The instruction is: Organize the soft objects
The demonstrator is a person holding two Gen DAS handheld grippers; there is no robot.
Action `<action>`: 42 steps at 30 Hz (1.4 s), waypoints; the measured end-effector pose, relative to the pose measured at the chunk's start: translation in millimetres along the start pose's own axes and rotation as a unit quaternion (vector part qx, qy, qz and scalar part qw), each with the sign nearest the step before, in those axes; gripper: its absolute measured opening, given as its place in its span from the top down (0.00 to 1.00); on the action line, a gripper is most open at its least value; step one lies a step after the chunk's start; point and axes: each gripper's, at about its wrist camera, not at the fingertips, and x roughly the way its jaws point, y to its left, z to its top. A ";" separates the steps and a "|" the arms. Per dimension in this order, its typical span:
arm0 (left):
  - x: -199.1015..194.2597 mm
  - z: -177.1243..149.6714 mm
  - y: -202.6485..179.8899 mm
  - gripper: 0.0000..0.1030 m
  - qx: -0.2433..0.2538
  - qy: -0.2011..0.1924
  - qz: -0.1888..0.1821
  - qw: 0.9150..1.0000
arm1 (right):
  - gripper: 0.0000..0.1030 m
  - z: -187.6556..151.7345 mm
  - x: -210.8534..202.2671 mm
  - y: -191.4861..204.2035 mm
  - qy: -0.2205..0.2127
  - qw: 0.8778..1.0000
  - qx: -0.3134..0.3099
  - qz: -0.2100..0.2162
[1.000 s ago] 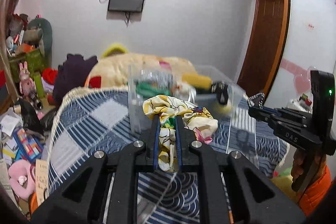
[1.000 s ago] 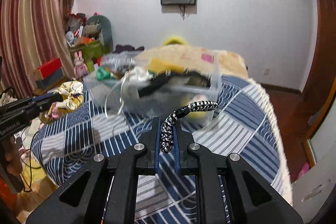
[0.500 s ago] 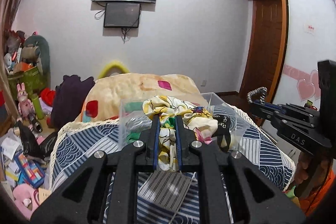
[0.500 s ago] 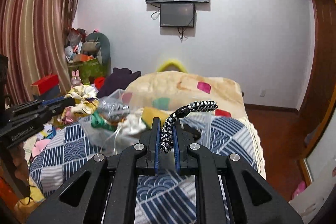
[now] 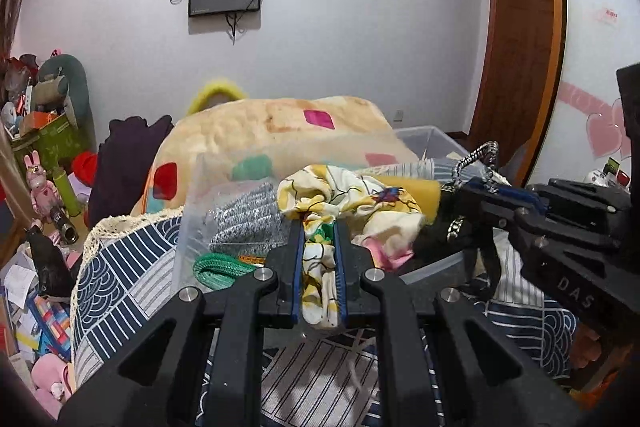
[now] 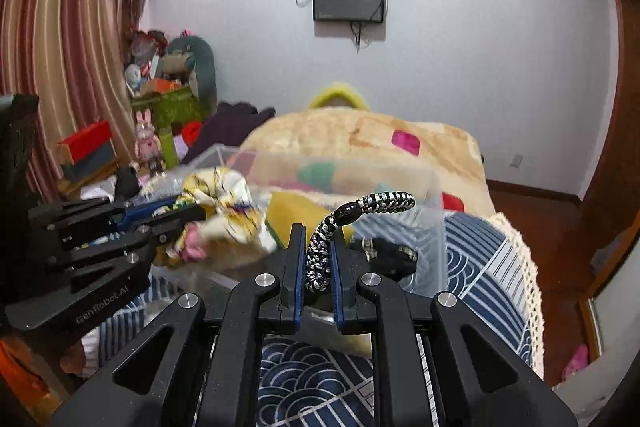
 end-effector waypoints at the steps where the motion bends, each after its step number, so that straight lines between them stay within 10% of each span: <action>1: 0.5 -0.4 0.0 0.87 0.001 0.000 -0.001 1.000 | 0.90 -2.1 1.8 -0.3 0.005 1.000 0.000 -0.001; 5: 0.9 -1.4 -0.3 0.83 0.006 0.004 0.001 1.000 | 0.86 -8.6 2.4 -4.9 0.017 1.000 0.008 0.000; 13: -10.2 -3.7 5.1 0.61 -0.010 0.009 0.005 1.000 | 0.47 -12.3 -17.8 -19.1 0.013 0.999 0.031 -0.004; 42: -141.7 -5.7 -0.7 0.33 -0.032 -0.120 -0.013 0.992 | 0.37 6.8 -107.5 3.2 -0.116 0.993 0.005 0.018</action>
